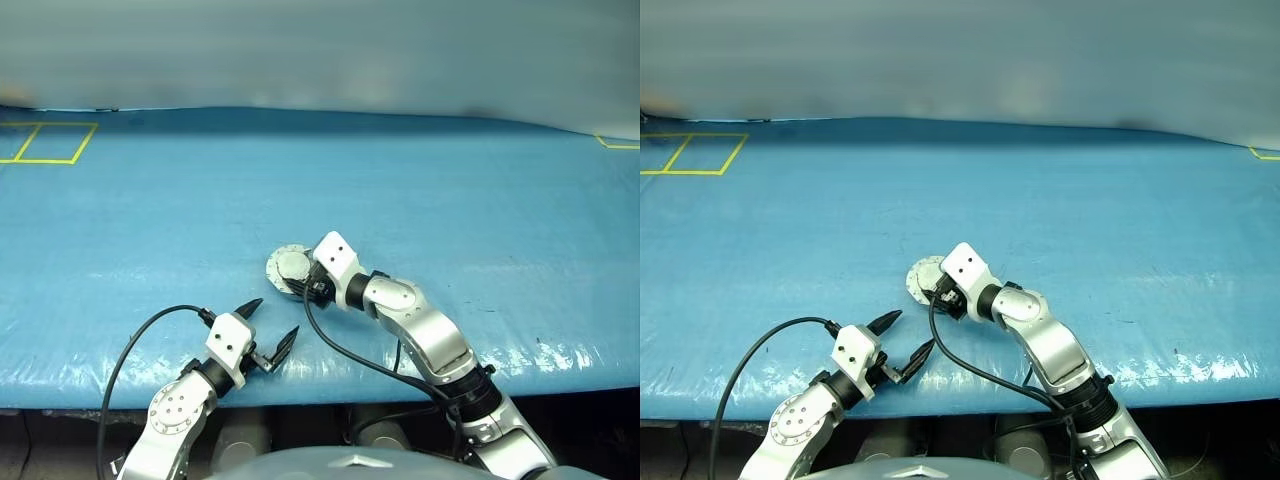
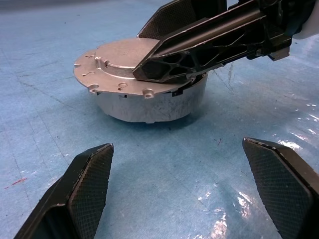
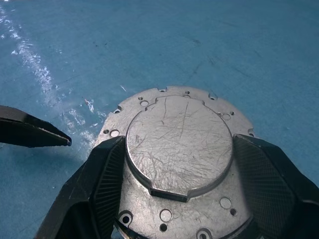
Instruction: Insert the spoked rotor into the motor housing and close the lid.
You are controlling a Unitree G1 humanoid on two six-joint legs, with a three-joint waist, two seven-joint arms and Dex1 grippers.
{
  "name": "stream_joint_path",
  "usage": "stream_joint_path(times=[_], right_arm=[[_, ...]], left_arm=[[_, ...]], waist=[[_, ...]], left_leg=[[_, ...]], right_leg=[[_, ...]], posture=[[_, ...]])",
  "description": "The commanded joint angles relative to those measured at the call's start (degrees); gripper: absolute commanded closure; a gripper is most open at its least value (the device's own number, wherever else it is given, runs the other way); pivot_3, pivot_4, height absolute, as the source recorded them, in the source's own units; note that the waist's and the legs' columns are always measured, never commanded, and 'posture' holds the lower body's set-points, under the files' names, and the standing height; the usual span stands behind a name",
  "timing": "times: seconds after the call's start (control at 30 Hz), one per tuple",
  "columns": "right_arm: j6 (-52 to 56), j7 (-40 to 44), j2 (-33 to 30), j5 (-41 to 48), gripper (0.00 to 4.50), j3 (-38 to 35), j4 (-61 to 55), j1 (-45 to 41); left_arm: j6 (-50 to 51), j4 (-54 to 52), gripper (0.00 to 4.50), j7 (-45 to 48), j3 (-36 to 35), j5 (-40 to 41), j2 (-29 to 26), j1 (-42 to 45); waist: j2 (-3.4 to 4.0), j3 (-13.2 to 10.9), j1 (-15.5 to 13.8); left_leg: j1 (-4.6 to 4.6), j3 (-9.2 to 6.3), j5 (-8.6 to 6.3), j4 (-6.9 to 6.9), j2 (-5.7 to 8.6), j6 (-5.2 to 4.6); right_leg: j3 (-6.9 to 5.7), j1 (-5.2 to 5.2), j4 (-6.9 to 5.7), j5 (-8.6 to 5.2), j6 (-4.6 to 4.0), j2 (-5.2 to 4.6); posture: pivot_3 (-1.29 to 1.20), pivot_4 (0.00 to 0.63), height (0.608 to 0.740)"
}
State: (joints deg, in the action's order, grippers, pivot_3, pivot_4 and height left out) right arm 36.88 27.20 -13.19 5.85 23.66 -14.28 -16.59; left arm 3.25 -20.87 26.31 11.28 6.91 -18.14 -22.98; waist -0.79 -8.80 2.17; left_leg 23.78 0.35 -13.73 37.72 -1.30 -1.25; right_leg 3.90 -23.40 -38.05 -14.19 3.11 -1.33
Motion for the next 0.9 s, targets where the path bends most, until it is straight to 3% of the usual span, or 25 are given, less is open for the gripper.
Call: stream_joint_path(times=[0.03, 0.43, 0.9], right_arm=[[0.8, 0.2, -0.2, 0.6, 1.43, -1.5, -1.9, 0.1], [5.2, 4.6, -4.3, 2.4, 1.43, -2.2, -7.2, -4.3], [2.5, 5.0, -4.3, 0.6, 1.43, -0.8, -2.8, -3.1]], left_arm=[[-1.3, -1.6, 0.0, 0.1, -0.1, 0.3, 0.0, 0.0], [-1.1, -1.6, 0.0, 0.3, 0.2, 0.3, 0.1, 0.4], [-0.5, -2.7, 0.0, -0.2, 0.6, 0.0, 0.3, 0.4]], waist=[[0.0, 0.0, 0.0], [0.01, 0.0, -0.1], [0.0, 0.0, -0.1]], left_leg=[[0.0, 0.0, 0.0, 0.0, 0.0, 0.0], [0.03, -0.01, 0.0, 0.0, 0.0, 0.0], [0.04, 0.0, 0.0, -0.01, 0.01, 0.0]], right_leg=[[0.0, 0.0, 0.0, 0.0, 0.0, 0.0], [-0.01, -0.02, 0.0, 0.0, 0.0, 0.0], [-0.01, -0.02, 0.0, 0.01, 0.01, 0.0]], posture=[[0.0, 0.15, 0.74], [0.0, 0.15, 0.74], [0.0, 0.15, 0.74]])
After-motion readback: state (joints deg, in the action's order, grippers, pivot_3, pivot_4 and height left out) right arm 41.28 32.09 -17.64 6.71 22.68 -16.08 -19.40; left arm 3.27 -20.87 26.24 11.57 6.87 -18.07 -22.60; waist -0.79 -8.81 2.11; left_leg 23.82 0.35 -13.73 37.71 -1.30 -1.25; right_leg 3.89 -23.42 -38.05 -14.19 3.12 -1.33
